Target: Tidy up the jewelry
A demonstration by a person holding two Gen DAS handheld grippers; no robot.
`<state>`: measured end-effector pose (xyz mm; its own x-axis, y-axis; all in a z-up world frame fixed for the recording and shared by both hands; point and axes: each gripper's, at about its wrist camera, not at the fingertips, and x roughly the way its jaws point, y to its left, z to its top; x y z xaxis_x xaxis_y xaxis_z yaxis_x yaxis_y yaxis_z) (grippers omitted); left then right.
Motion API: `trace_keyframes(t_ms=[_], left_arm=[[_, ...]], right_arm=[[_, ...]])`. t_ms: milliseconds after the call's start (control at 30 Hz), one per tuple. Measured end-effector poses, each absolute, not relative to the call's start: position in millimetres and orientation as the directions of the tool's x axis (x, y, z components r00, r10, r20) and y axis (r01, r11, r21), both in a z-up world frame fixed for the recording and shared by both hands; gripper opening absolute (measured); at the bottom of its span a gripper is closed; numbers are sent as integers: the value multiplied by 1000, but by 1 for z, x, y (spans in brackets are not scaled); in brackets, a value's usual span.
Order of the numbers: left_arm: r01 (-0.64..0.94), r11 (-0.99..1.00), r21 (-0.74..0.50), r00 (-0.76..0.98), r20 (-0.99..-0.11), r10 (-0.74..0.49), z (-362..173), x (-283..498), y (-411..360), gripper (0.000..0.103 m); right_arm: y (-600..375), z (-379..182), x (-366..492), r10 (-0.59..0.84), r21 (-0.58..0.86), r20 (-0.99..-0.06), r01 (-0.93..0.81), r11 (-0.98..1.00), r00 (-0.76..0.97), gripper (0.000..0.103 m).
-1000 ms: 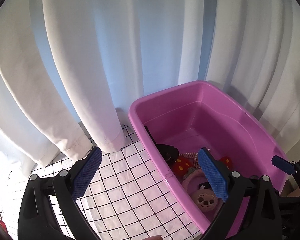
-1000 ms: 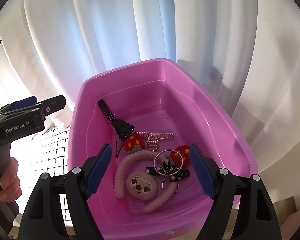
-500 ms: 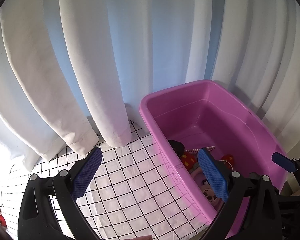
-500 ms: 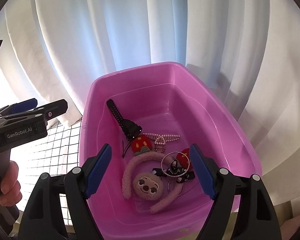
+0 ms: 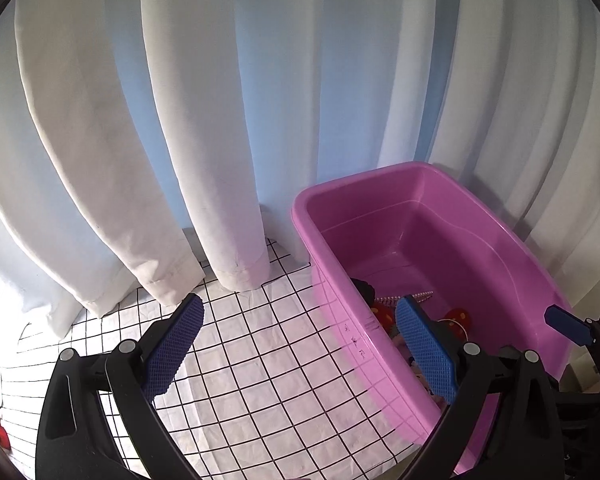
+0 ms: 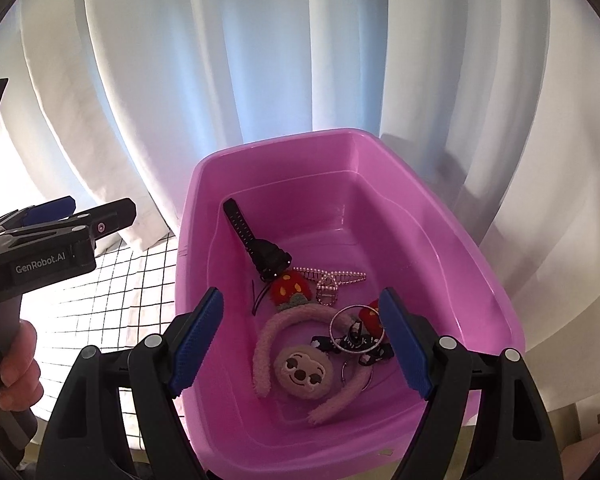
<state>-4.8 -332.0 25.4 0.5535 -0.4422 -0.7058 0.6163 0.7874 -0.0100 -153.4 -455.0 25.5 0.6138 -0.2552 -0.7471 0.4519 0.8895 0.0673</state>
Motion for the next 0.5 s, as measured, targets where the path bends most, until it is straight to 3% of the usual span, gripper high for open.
trace_keyframes(t_ms=[500], left_arm=[[618,786,-26,543,-709,-450,27,-5,-328,95]], right_arm=[[-448,28,-154,-256,62,-747,448,892,613,76]])
